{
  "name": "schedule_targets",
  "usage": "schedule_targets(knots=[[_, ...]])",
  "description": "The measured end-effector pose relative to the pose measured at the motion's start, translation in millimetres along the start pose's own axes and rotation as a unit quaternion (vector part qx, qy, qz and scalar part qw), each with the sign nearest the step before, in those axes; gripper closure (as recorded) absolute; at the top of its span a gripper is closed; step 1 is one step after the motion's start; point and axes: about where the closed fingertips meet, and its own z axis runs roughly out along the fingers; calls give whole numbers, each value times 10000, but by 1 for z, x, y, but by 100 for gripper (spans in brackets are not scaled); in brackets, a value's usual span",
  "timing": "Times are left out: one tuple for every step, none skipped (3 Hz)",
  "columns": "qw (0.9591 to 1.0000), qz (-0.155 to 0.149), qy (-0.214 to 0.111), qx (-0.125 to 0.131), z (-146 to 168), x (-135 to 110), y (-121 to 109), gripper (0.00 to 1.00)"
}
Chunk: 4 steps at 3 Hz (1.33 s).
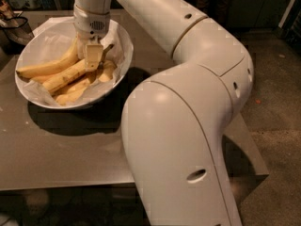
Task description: Pick banana from white bowl
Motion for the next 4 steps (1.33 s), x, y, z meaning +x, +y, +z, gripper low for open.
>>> schedule_targets(knots=[[10000,0,0,0,0,0,0,89],[10000,0,0,0,3,1,0,100],[10000,0,-1,3,6,2,1,100],[9995,-29,-93,296,-1,-3,-8,100]])
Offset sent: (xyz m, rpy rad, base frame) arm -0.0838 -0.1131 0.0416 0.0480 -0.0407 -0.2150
